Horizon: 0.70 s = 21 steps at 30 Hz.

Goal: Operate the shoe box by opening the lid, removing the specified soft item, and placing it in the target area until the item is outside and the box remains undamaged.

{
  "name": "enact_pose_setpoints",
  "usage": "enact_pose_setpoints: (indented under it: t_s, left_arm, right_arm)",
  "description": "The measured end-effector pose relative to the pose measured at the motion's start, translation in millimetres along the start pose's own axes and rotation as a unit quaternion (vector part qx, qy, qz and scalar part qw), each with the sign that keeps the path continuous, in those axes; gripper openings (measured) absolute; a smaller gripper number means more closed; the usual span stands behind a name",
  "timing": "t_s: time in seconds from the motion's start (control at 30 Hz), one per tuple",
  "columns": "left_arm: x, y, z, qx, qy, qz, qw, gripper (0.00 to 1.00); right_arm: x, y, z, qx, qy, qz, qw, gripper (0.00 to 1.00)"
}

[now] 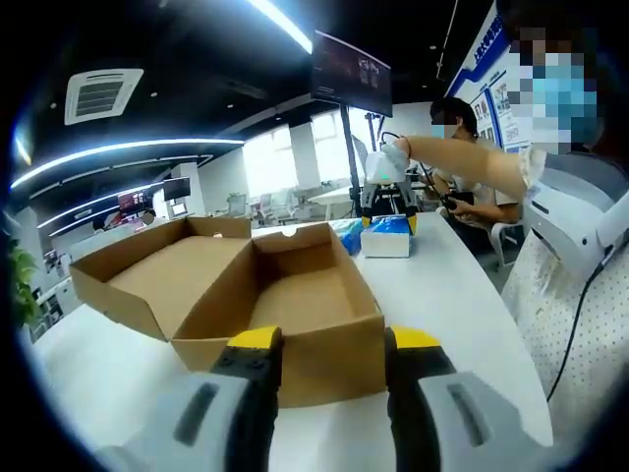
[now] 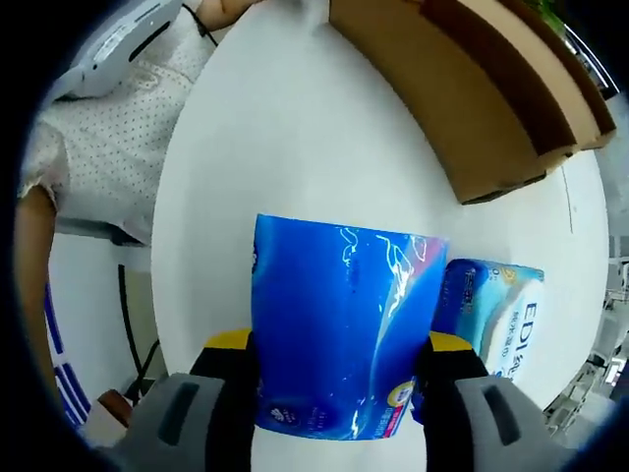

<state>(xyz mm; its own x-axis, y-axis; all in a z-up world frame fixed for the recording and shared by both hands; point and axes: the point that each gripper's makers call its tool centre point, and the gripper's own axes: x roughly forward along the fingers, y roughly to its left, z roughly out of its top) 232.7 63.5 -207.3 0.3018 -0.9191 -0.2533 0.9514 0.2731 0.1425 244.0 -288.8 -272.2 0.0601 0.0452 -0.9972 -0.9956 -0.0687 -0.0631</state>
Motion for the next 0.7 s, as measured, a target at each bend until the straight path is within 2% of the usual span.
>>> enact_pose_setpoints:
  t_s: [0.43,0.63,0.7]
  left_arm:
    - [-0.4,-0.1,-0.5,0.001,0.0,0.0,1.0,0.43]
    - [-0.3,-0.6,-0.3,0.001,0.0,0.0,1.0,0.43]
    - [-0.2,-0.9,-0.3,0.001,0.0,0.0,1.0,0.43]
  right_arm:
    - [-13.3,-8.7,-5.9,0.024,-0.017,-0.071,0.997,0.68]
    - [-21.5,-5.4,-4.9,0.038,-0.048,-0.111,0.9919,0.61]
    - [-27.8,-4.3,-1.4,0.043,-0.073,-0.133,0.9875,0.59]
